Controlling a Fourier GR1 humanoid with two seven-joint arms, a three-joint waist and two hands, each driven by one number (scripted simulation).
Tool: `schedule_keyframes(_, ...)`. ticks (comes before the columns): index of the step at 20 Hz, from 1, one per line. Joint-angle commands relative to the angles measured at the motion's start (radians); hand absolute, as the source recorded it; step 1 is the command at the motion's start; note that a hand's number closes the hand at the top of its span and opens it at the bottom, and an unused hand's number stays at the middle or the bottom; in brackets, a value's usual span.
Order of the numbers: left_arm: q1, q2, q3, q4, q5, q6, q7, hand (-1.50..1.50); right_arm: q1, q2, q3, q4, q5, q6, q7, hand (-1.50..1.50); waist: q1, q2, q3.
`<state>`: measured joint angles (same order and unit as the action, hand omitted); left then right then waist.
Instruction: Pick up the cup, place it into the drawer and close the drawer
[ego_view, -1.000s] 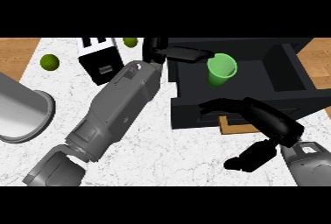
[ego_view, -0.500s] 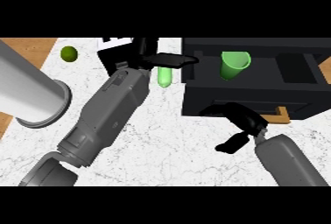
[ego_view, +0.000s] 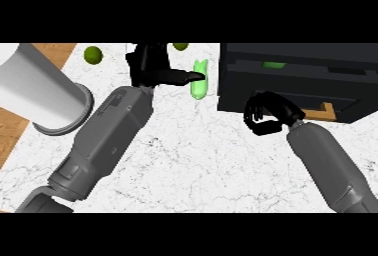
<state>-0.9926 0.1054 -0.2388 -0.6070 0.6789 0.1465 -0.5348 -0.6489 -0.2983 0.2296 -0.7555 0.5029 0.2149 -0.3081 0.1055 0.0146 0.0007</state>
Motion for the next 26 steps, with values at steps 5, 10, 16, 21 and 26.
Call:
schedule_keyframes(5,0.089,0.096,0.001,-0.080,0.012,-0.088,0.037,-1.50,-0.221,-0.043,-0.174,0.245,-0.064,-0.084,-0.084,1.50,0.052,0.018,0.005)
schedule_keyframes(10,0.097,0.079,-0.015,-0.110,0.006,-0.086,0.047,-1.50,-0.275,-0.090,-0.220,0.274,-0.092,-0.077,-0.048,1.50,0.076,0.025,0.006)
schedule_keyframes(16,0.141,0.099,-0.026,-0.127,0.006,-0.134,0.046,-1.50,-0.295,-0.154,-0.251,0.246,-0.138,0.005,-0.048,1.50,0.101,0.030,0.004)
schedule_keyframes(21,0.150,0.094,-0.024,-0.141,0.017,-0.148,0.053,-1.50,-0.292,-0.173,-0.258,0.219,-0.161,0.048,-0.040,1.50,0.113,0.033,0.003)
schedule_keyframes(26,0.158,0.115,-0.018,-0.153,0.023,-0.171,0.054,-1.50,-0.277,-0.196,-0.273,0.198,-0.190,0.093,-0.031,1.50,0.118,0.033,0.002)
